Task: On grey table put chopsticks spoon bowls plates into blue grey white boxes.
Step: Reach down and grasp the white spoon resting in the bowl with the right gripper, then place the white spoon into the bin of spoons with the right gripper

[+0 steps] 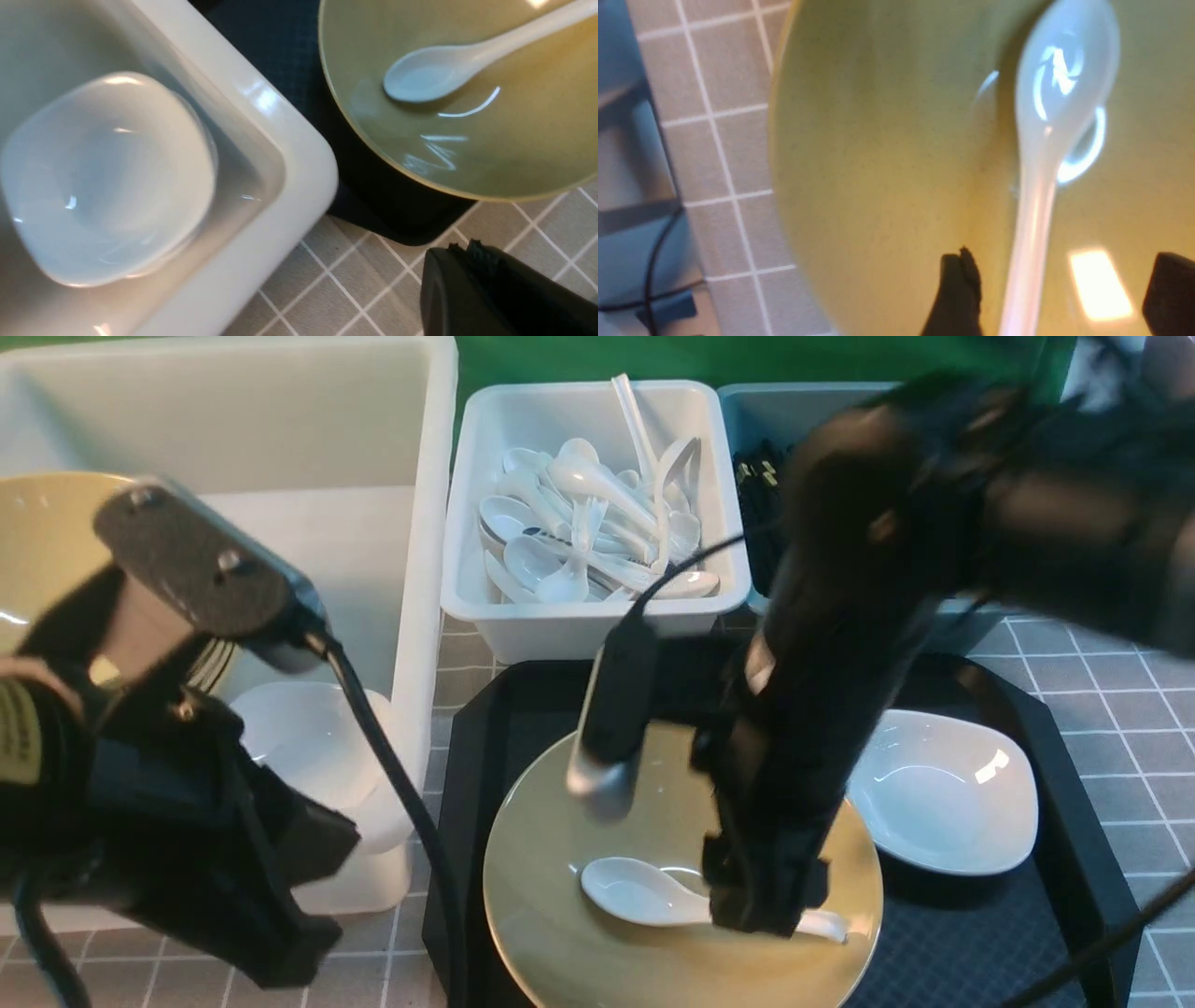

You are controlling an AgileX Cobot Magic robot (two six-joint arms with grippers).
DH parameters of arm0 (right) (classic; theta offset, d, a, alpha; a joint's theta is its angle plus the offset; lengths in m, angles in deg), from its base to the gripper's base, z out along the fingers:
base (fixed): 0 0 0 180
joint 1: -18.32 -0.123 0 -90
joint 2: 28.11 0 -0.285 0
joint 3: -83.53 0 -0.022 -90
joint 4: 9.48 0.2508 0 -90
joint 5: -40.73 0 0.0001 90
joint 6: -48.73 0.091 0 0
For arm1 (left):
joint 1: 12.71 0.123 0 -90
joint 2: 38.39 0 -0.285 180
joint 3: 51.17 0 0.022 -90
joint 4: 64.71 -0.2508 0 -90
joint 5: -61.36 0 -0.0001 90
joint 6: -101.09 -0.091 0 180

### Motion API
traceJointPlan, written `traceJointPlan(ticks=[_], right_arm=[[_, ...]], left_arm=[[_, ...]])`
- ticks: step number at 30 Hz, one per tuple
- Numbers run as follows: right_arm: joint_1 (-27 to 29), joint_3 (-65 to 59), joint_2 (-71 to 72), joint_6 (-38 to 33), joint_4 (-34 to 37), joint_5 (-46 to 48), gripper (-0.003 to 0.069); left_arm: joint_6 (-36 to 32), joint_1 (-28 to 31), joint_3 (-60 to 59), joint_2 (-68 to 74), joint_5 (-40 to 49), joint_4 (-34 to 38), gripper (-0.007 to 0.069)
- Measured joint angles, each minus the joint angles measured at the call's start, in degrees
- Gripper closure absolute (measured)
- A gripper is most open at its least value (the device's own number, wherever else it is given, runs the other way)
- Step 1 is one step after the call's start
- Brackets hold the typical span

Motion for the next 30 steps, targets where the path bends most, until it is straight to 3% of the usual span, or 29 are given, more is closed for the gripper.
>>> traceJointPlan(ticks=[8,11,13,15,16,17,24,30], right_arm=[[-0.35,0.00,-9.20,0.00,-3.67,-1.94,0.0136],[-0.35,0.00,-11.40,0.00,-4.16,-2.03,0.0181],[-0.35,0.00,-12.21,0.00,-4.31,-2.03,0.0246],[-0.35,0.00,-12.58,0.00,-4.38,-1.79,0.0368],[-0.35,0.57,-12.58,-0.05,-4.45,-1.20,0.0484],[-0.35,1.27,-12.58,0.21,-4.80,-0.89,0.0525],[-0.14,11.96,-10.53,2.70,-7.67,-0.23,0.0518],[5.97,29.49,-11.27,11.36,-9.71,-6.24,0.0518]], left_arm=[[-1.97,0.00,-1.94,0.00,-8.67,2.41,0.0640],[-2.09,0.00,-1.98,-0.04,-12.46,2.53,0.0640],[-2.03,0.00,-1.98,-0.04,-14.74,2.47,0.0640],[-1.29,0.13,-1.82,0.01,-16.41,1.86,0.0640],[0.06,0.70,-0.82,0.20,-16.48,0.84,0.0640],[0.90,1.53,0.39,0.49,-16.09,-0.12,0.0640],[0.78,10.75,9.00,4.11,-9.64,-3.33,0.0640],[-6.03,20.88,13.92,9.53,-8.67,2.84,0.0640]])
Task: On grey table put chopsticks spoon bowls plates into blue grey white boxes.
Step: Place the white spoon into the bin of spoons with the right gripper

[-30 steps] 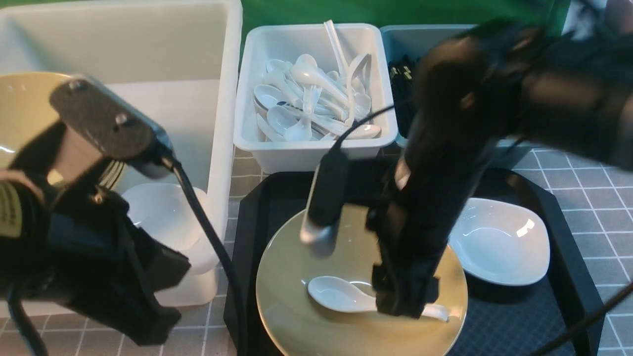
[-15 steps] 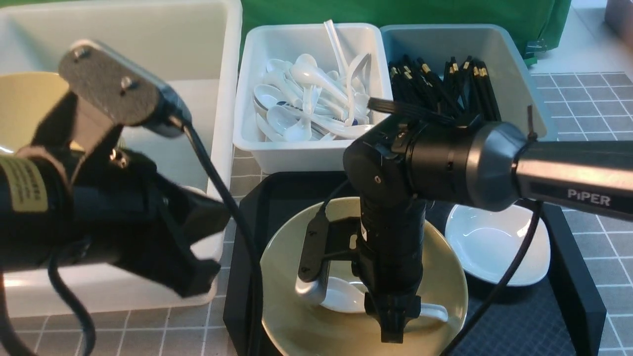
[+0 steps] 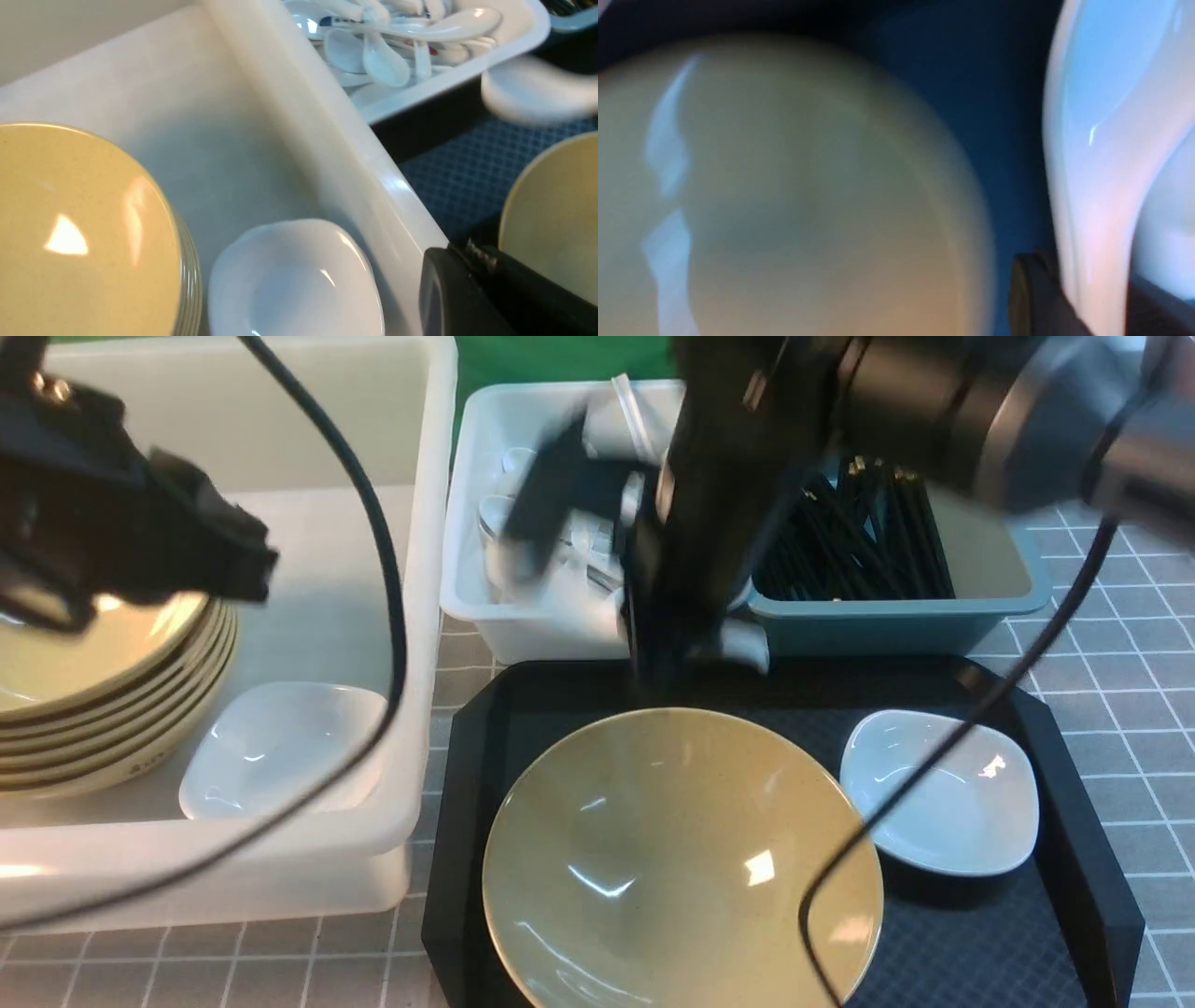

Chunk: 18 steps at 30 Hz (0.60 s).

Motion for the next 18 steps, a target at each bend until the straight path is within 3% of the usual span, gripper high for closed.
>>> traceJointPlan(ticks=[2,7,10,14,18], right_arm=[[1.29,2.30,-0.84,2.53,-0.19,-2.91,0.0518],[6.78,9.85,-8.68,16.51,-0.70,-19.10,0.0518],[8.12,12.18,-14.16,19.49,-0.70,-24.94,0.0496],[8.59,13.75,-17.95,20.82,-0.65,-27.05,0.0374],[9.12,17.33,-18.81,24.47,-0.49,-19.64,0.0134]], left_arm=[[-1.90,1.52,0.58,1.44,-0.37,2.68,0.0640],[-10.09,2.77,2.95,9.01,-1.28,15.16,0.0640],[-13.48,2.77,4.02,12.71,-1.52,20.92,0.0640],[-15.16,2.77,5.19,15.31,-1.86,23.66,0.0629],[-15.46,2.77,8.05,17.12,-0.71,24.12,0.0571]])
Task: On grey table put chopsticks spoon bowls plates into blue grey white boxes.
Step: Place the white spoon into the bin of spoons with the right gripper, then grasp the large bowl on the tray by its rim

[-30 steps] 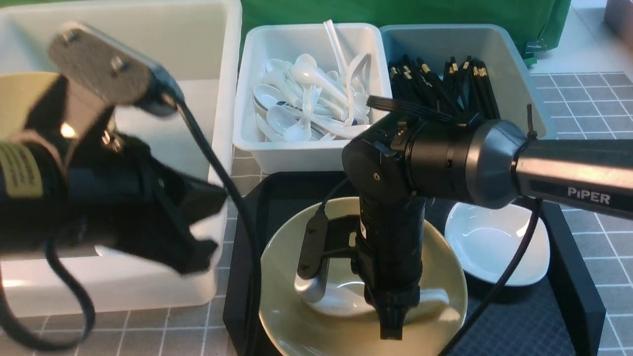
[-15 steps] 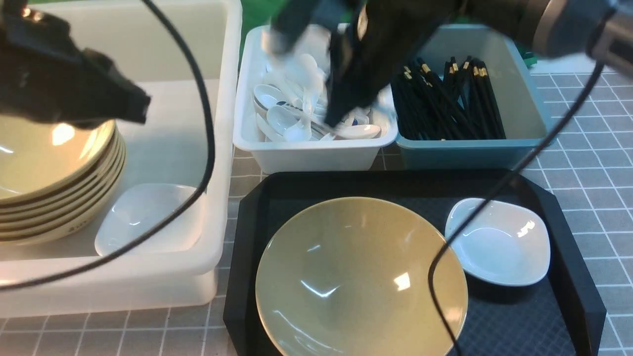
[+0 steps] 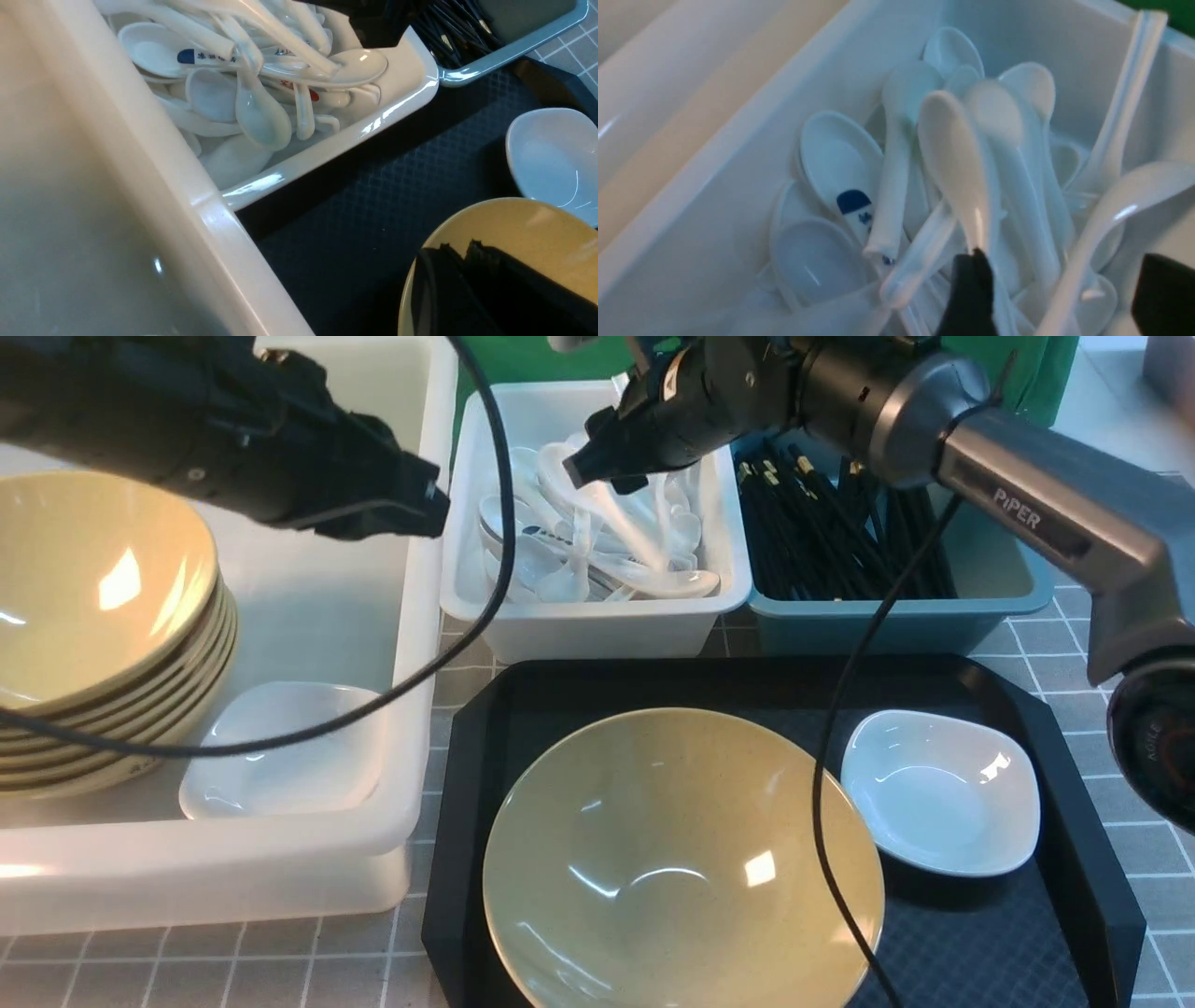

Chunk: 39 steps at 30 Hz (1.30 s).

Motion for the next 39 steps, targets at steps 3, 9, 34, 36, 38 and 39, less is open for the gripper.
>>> traceJointPlan(ticks=[3,9,34,36,38,39], right_arm=[[0.13,5.09,1.95,-2.77,0.05,10.03,0.0048],[0.13,15.02,10.15,-12.22,0.05,26.46,0.0084],[-2.83,-31.73,50.06,-11.87,2.84,28.65,0.0393],[-2.83,-33.98,50.26,-11.87,2.84,28.65,0.0405],[-2.83,-34.78,50.26,-11.93,2.84,28.65,0.0412],[-2.83,-35.23,50.26,-12.13,2.84,28.59,0.0421]], left_arm=[[-0.05,0.00,3.82,1.52,3.83,0.05,0.0486],[-0.05,-4.77,11.58,7.32,13.00,-3.63,0.0247],[12.12,-20.69,14.08,34.71,10.76,-20.41,0.0319],[11.27,-20.69,14.29,34.92,13.18,-19.71,0.0454],[10.98,-20.69,14.34,34.04,14.73,-18.61,0.0523],[10.98,-20.69,14.34,32.89,15.05,-17.72,0.0564]])
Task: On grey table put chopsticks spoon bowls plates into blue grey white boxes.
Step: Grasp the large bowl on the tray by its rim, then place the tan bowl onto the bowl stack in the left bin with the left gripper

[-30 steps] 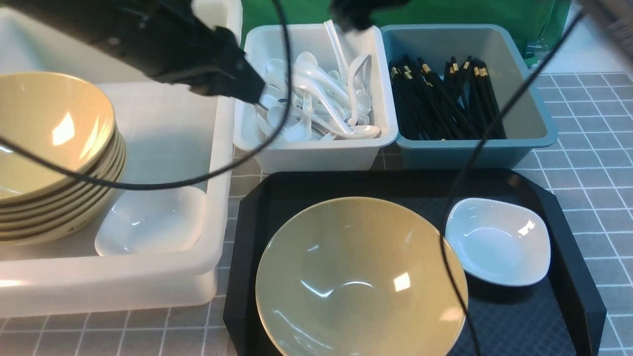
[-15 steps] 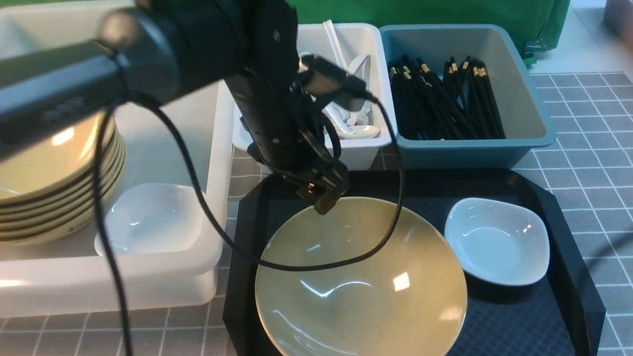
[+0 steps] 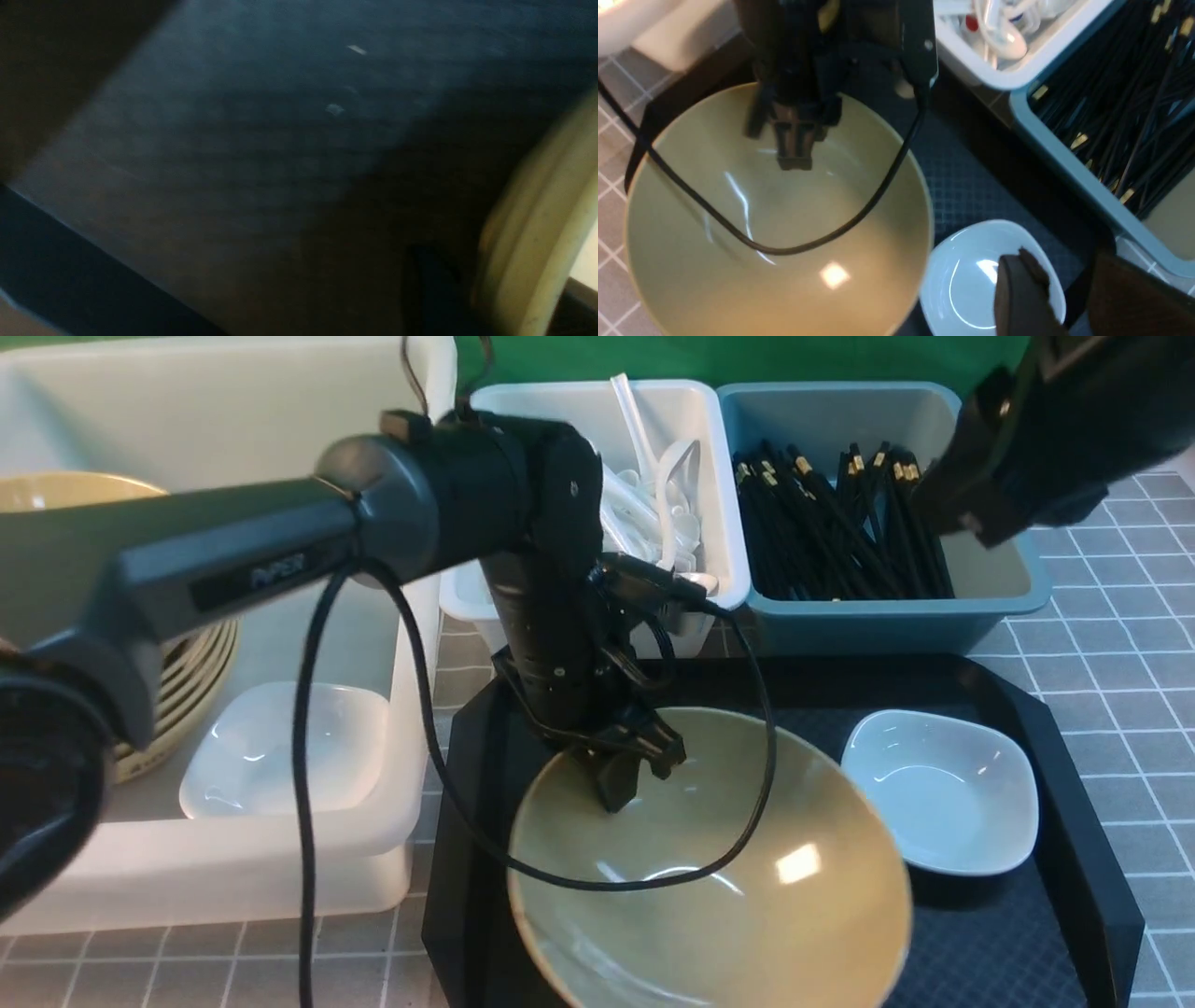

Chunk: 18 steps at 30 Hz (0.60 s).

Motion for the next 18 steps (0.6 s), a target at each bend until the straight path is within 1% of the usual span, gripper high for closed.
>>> traceJointPlan(ticks=[3,5,6,7,9,10,11,12,15,16,17,18], right_arm=[[0.00,-0.36,0.00,-0.18,0.28,-0.12,0.0441],[-0.07,-0.47,0.00,-1.39,0.56,-0.18,0.0476],[-0.20,-0.47,0.00,-1.53,0.57,-0.18,0.0480],[-0.98,-0.47,0.00,-2.49,0.81,-0.23,0.0513],[-2.73,-0.47,0.00,-3.66,1.06,-0.45,0.0568],[-4.23,-0.47,0.00,-4.36,1.19,-1.06,0.0595],[-5.30,-0.47,0.00,-4.78,1.26,-1.66,0.0614],[-6.66,-0.47,0.00,-5.24,1.33,-2.61,0.0622],[-10.06,-0.47,0.00,-6.47,1.54,-5.48,0.0626],[-11.74,-0.47,0.00,-7.08,1.66,-7.02,0.0626],[-12.09,-0.47,0.00,-7.31,1.72,-7.31,0.0626],[-12.53,-0.47,0.00,-7.54,1.72,-7.72,0.0626]], left_arm=[[0.44,-0.18,0.00,-3.43,0.20,-0.56,0.0613],[1.48,0.21,0.00,-7.52,-0.27,-1.51,0.0622],[1.62,0.40,-0.06,-7.95,-0.41,-1.73,0.0622],[1.63,1.28,-0.06,-11.13,-1.13,-2.85,0.0621],[2.37,3.96,-0.06,-15.56,-0.93,-1.85,0.0621],[2.78,6.97,-0.06,-18.60,-0.93,-0.12,0.0622],[2.83,8.48,-0.06,-20.56,-0.86,1.12,0.0622],[2.83,11.35,-0.06,-22.94,-0.68,2.78,0.0622],[2.90,21.44,-0.06,-28.81,0.62,6.86,0.0622],[2.95,27.51,-0.06,-31.25,1.22,8.73,0.0622],[2.95,28.41,-0.06,-31.57,1.32,8.73,0.0622],[2.95,33.03,-0.06,-32.80,1.72,9.72,0.0622]])
